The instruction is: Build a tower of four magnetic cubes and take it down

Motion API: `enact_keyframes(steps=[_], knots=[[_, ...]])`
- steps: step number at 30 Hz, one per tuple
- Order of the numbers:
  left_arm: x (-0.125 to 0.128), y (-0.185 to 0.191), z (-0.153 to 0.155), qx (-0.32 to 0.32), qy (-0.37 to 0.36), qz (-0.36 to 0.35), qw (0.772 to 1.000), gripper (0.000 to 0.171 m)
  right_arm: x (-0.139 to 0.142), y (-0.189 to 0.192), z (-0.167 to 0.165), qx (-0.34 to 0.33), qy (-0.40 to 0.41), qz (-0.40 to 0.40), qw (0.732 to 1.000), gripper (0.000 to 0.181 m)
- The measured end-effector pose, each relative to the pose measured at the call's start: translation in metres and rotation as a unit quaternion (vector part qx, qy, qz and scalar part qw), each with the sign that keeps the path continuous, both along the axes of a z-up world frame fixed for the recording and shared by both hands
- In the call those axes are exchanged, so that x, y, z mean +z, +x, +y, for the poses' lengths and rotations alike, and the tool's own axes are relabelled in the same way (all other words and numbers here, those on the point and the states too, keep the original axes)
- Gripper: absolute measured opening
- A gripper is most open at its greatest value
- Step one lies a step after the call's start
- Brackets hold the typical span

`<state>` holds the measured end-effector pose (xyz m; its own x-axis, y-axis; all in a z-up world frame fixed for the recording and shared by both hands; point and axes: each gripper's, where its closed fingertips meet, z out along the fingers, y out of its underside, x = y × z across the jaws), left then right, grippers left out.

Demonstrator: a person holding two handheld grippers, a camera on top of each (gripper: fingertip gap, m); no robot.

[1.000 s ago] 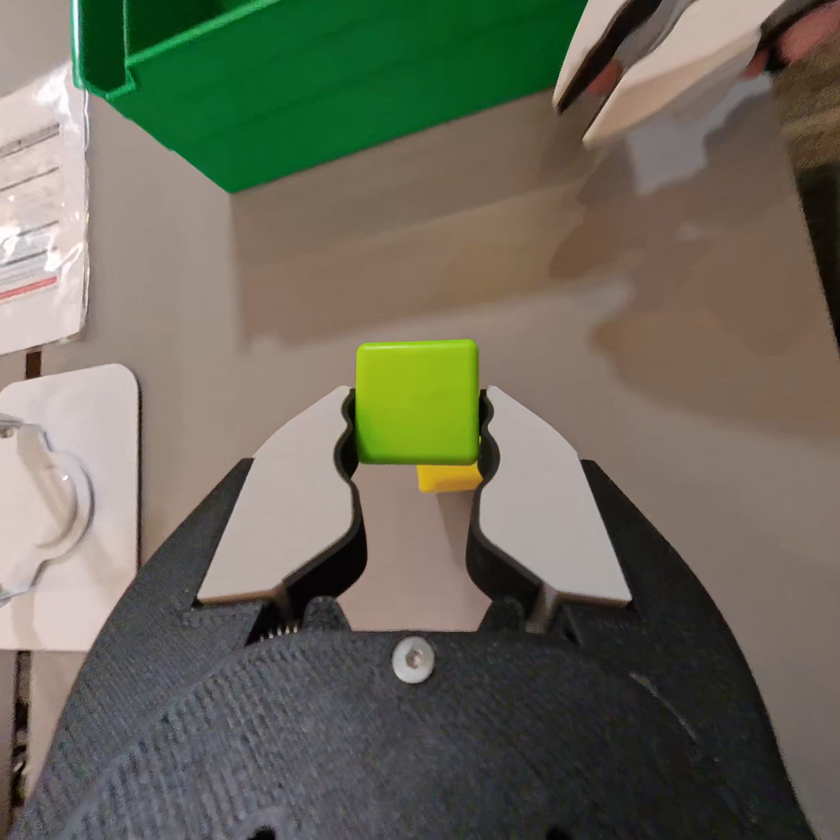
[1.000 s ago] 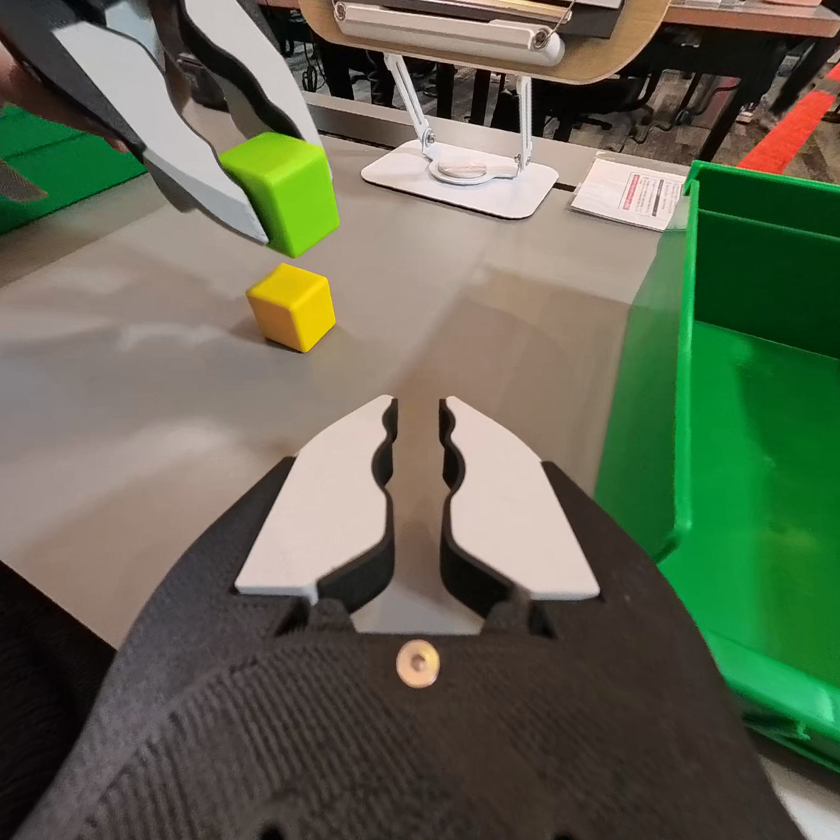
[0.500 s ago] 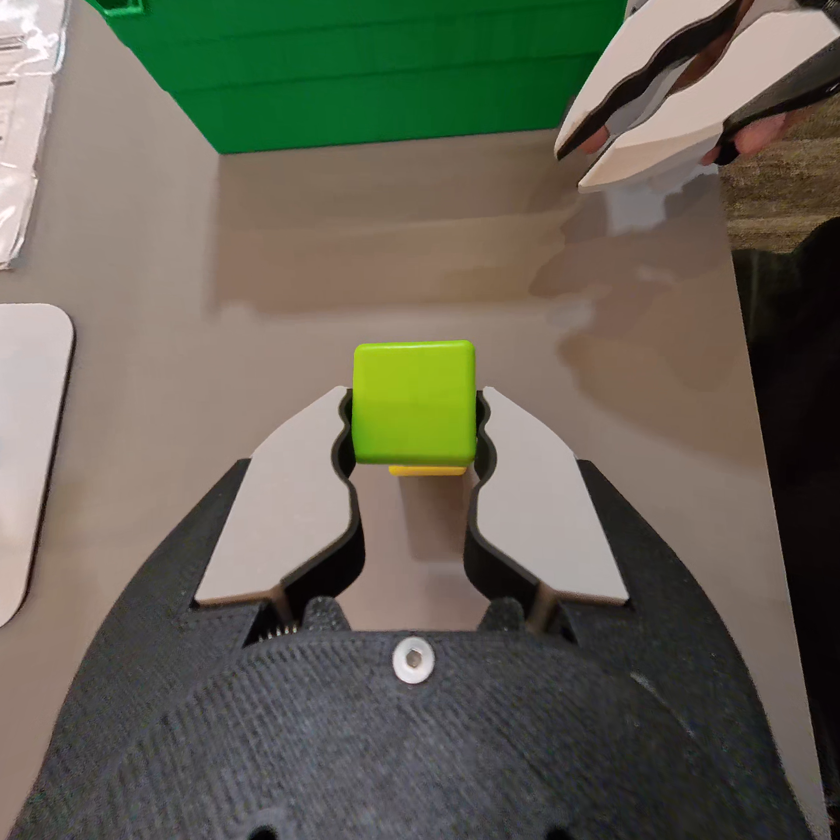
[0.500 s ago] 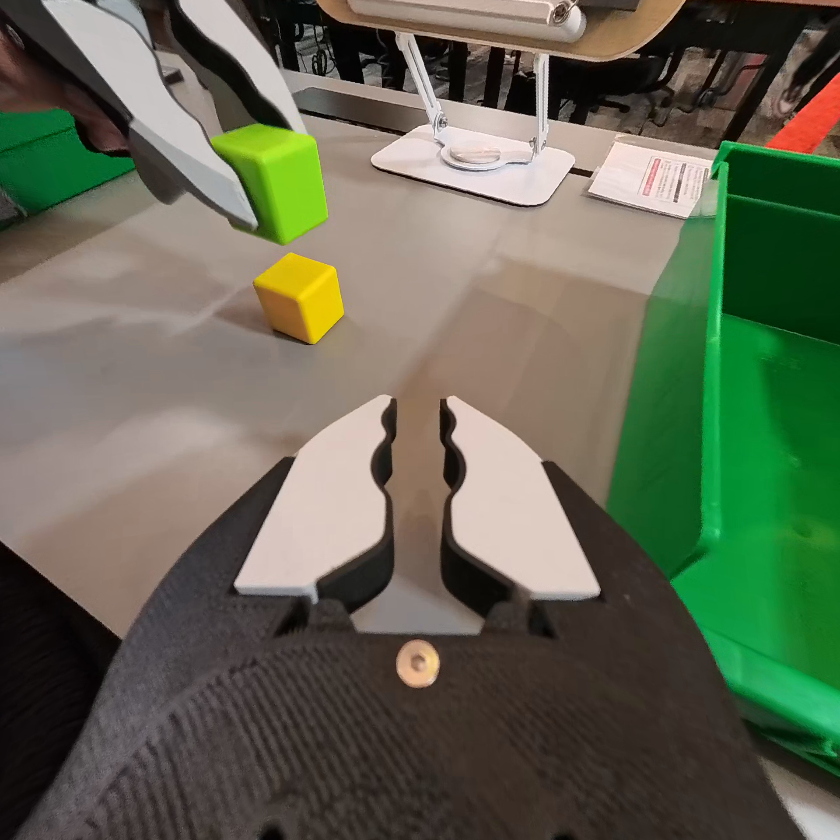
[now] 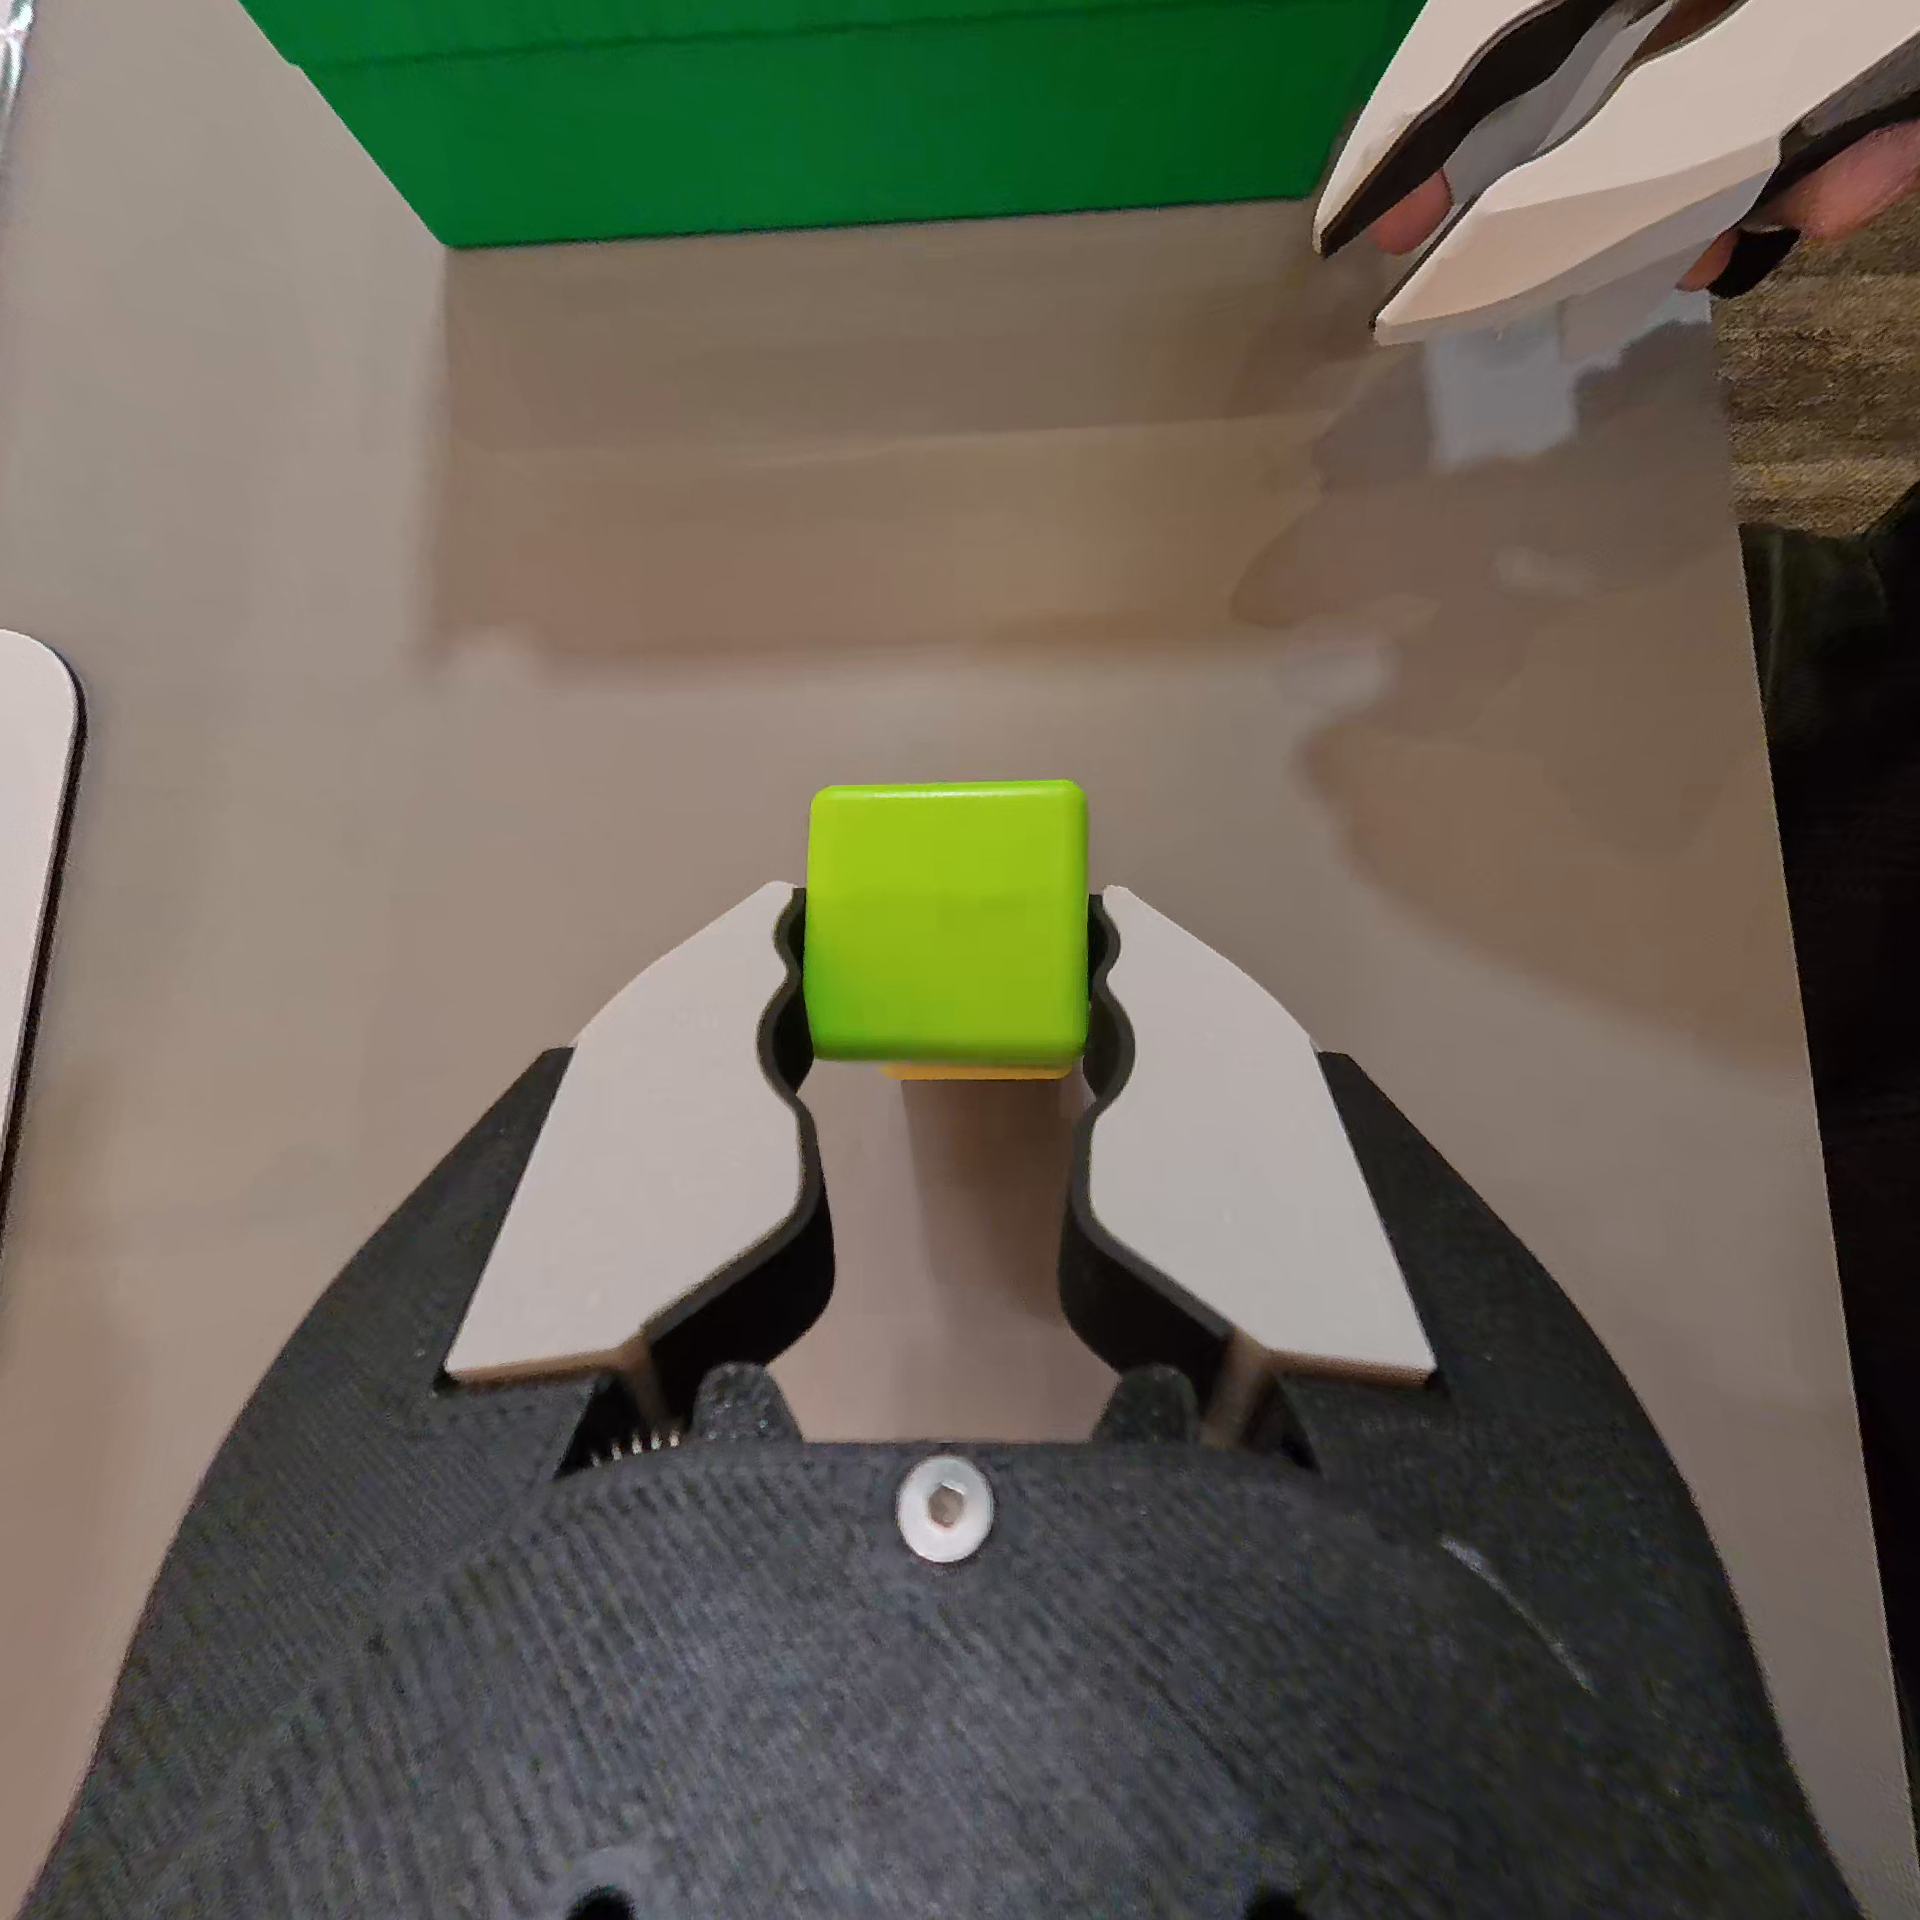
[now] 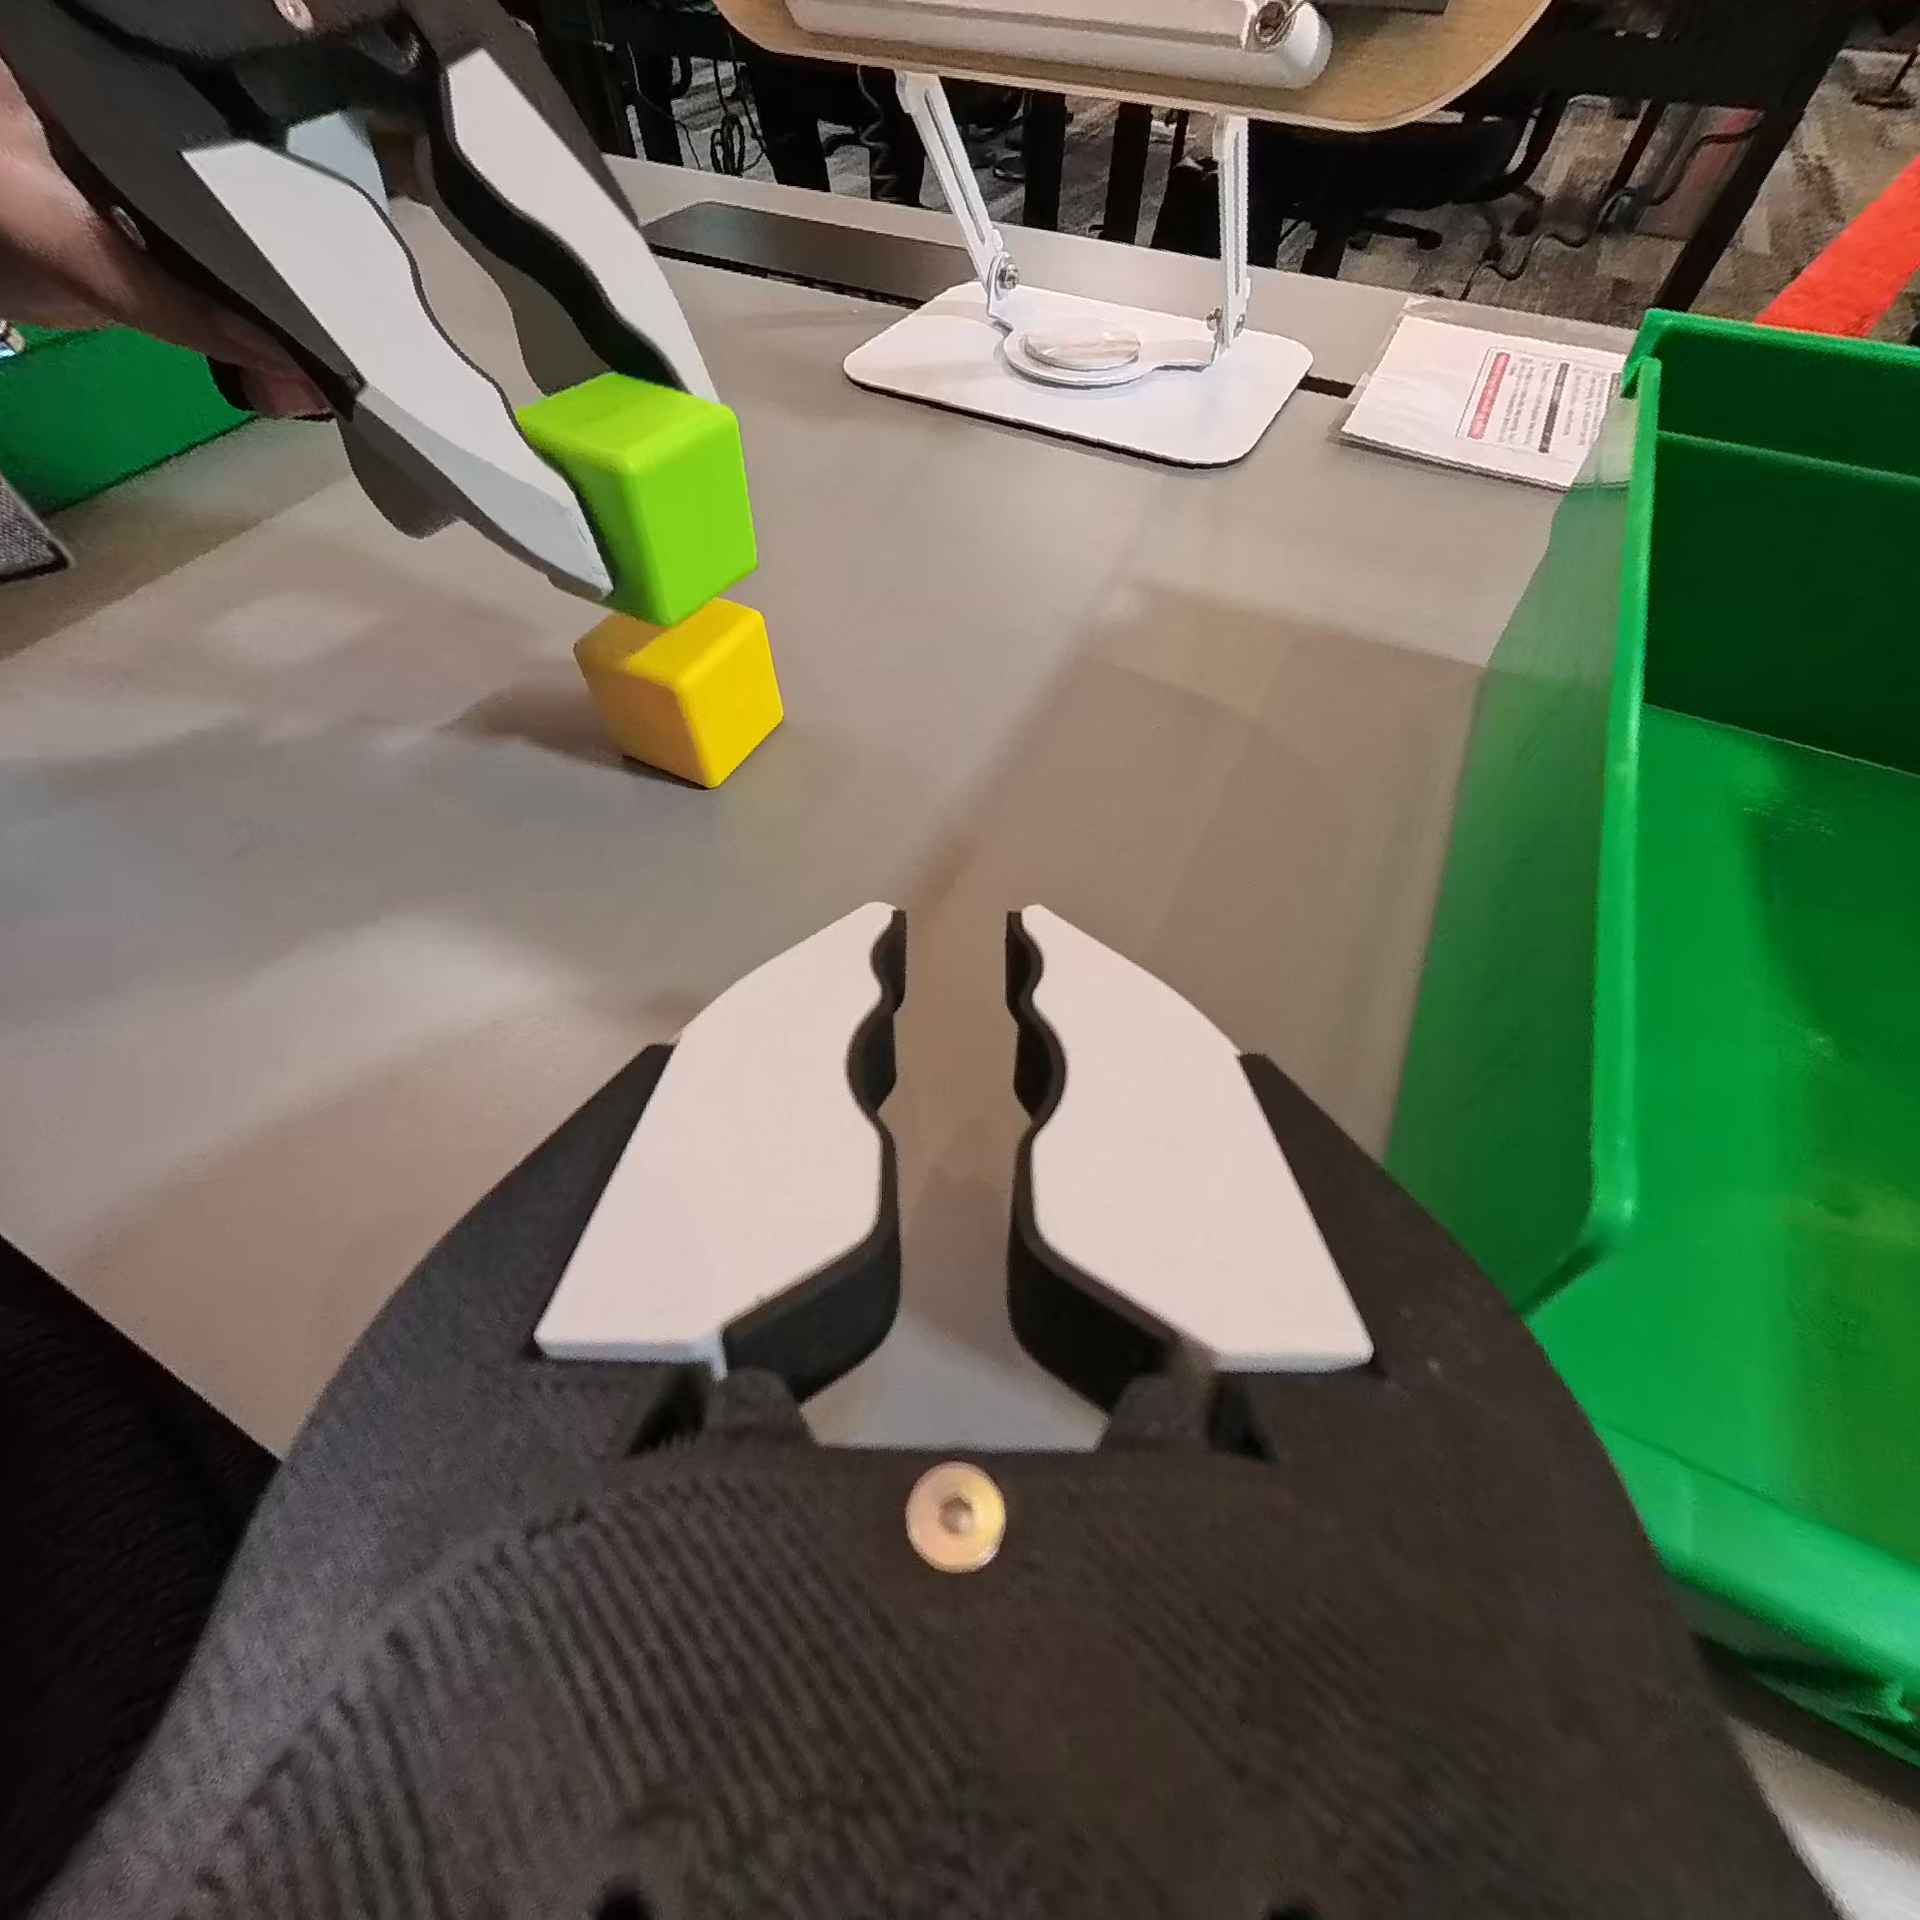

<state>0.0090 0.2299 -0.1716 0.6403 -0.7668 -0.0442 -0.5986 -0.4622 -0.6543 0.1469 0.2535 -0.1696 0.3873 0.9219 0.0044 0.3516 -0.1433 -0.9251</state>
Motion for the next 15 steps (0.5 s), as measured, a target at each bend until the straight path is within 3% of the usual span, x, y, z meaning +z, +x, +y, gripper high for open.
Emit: enact_keyframes(steps=[15], knots=[[-0.0093, 0.0015, -0.0032, 0.002, -0.016, 0.003, 1.000, 0.050, -0.0021, 0.0012, 0.0012, -0.001, -0.009, -0.001, 1.000, 0.019]])
